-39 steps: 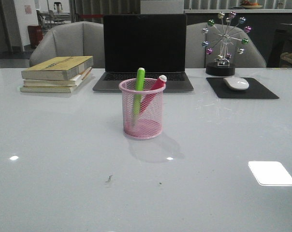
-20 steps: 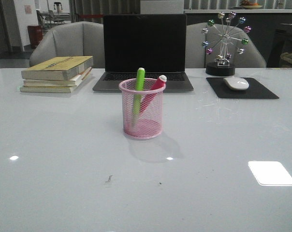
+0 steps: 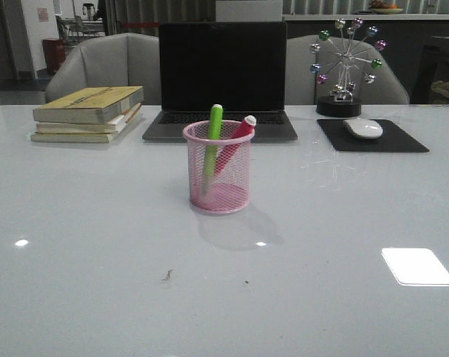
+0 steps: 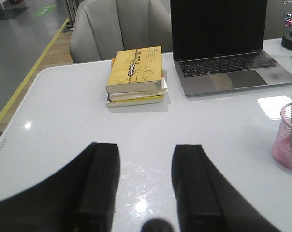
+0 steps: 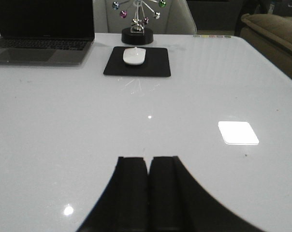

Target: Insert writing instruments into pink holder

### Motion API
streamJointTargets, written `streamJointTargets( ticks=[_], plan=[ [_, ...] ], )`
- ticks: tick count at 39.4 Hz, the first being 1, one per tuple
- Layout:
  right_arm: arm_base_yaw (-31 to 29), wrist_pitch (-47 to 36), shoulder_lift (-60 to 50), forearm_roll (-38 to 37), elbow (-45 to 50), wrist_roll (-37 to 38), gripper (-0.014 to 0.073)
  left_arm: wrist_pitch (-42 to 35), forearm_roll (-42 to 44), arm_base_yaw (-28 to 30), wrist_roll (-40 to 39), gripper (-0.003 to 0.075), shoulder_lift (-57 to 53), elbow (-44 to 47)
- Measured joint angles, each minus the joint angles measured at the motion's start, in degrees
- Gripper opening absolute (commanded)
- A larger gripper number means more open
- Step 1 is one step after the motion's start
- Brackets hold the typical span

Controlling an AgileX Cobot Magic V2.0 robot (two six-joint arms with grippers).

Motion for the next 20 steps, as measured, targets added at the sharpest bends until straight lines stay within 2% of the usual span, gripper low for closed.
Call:
streamJointTargets(
  ticks=[20],
  plan=[
    [0.0, -2.0, 0.0, 0.5, 1.2, 0.0, 0.0026, 0.0, 0.0, 0.0, 0.0, 0.0330, 0.0, 0.0]
  ],
)
